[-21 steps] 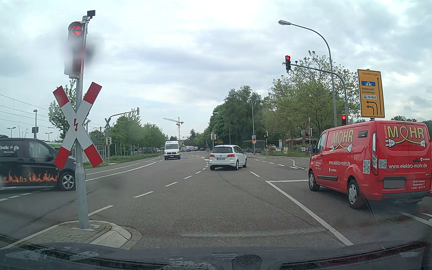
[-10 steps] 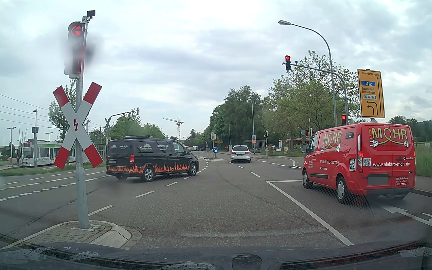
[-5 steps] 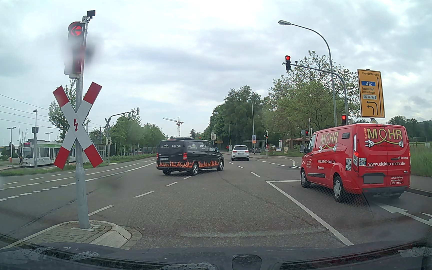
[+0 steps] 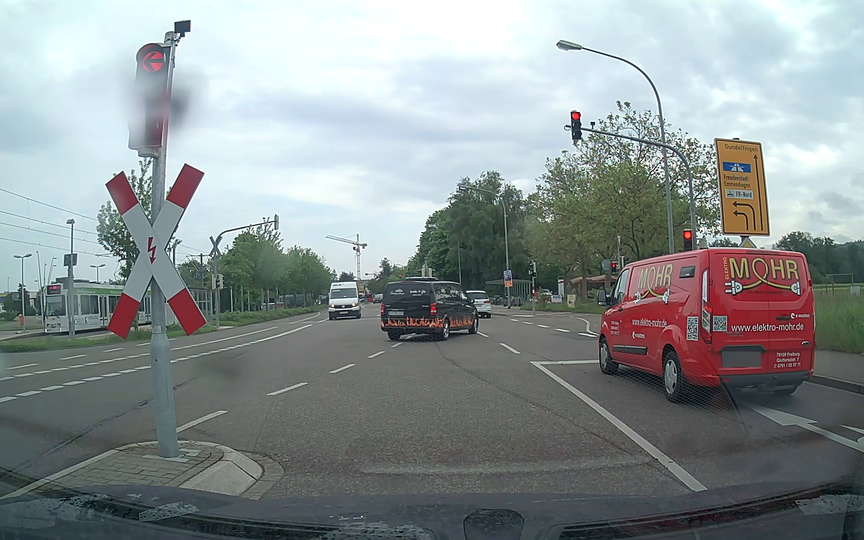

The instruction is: Follow the waypoints while adhering to traffic rules and regulations

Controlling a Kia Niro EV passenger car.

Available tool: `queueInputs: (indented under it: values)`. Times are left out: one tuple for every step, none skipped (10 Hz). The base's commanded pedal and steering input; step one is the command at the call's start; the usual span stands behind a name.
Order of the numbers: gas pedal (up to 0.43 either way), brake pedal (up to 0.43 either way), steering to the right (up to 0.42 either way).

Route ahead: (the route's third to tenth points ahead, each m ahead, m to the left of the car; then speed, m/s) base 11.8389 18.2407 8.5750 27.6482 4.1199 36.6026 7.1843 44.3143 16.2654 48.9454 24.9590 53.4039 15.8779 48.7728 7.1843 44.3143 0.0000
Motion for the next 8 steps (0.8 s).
queueInputs:
  values:
    - [0.0,0.201,0.012]
    - [0.0,0.201,0.012]
    - [0.0,0.201,0.012]
    - [0.0,0.201,0.012]
    - [0.0,0.201,0.012]
    - [0.0,0.201,0.012]
    - [0.0,0.201,0.012]
    - [0.0,0.201,0.012]
